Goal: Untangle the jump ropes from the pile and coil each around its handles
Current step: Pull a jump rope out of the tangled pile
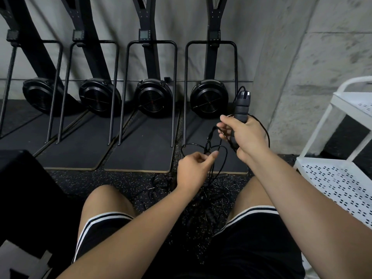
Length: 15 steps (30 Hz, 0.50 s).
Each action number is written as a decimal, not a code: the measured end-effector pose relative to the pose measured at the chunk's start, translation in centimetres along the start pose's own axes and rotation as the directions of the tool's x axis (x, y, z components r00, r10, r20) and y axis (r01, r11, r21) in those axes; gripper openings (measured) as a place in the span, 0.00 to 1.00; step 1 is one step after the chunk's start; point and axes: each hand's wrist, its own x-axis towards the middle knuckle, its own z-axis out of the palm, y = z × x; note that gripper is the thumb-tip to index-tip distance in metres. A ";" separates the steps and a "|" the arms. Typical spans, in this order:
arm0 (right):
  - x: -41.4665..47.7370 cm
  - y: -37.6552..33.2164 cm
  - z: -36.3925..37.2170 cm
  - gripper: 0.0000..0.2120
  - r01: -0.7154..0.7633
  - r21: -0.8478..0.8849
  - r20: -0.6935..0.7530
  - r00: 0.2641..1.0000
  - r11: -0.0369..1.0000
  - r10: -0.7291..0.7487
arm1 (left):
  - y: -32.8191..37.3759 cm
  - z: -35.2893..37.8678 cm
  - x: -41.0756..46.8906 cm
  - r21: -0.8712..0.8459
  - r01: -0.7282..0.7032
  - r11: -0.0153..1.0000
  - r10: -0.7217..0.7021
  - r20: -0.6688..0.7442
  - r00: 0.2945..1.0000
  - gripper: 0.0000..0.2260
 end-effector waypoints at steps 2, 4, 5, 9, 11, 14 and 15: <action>-0.1 0.3 0.1 0.09 -0.006 0.004 0.002 1.000 1.000 0.006 | 0.1 0.4 0.6 -0.004 0.022 1.000 -0.022 -0.022 1.000 0.22; -0.2 0.5 0.1 0.08 -0.009 -0.005 0.003 1.000 1.000 0.009 | 0.0 0.5 1.5 -0.013 0.034 0.999 -0.035 -0.075 0.997 0.20; -0.2 0.5 0.0 0.08 -0.010 -0.008 0.003 1.000 1.000 0.010 | 0.0 0.4 2.0 -0.023 0.049 0.999 -0.051 -0.094 0.994 0.20; -0.1 0.3 -0.2 0.07 -0.024 -0.001 0.007 1.000 1.000 0.024 | 0.4 0.8 2.9 -0.124 0.153 0.980 -0.158 -0.030 0.987 0.20; -0.1 0.3 -0.1 0.07 -0.037 0.009 0.019 0.999 0.999 0.037 | 0.4 1.1 3.3 -0.178 0.198 0.964 -0.196 0.029 0.980 0.18; 0.2 0.4 -0.2 0.07 -0.042 0.011 0.014 0.999 0.999 0.042 | 0.4 1.2 3.7 -0.164 0.186 0.969 -0.177 0.067 0.982 0.15; 0.4 0.4 -0.4 0.07 -0.039 0.013 -0.002 0.999 0.999 0.039 | 0.4 1.0 3.7 -0.133 0.153 0.979 -0.145 0.064 0.987 0.15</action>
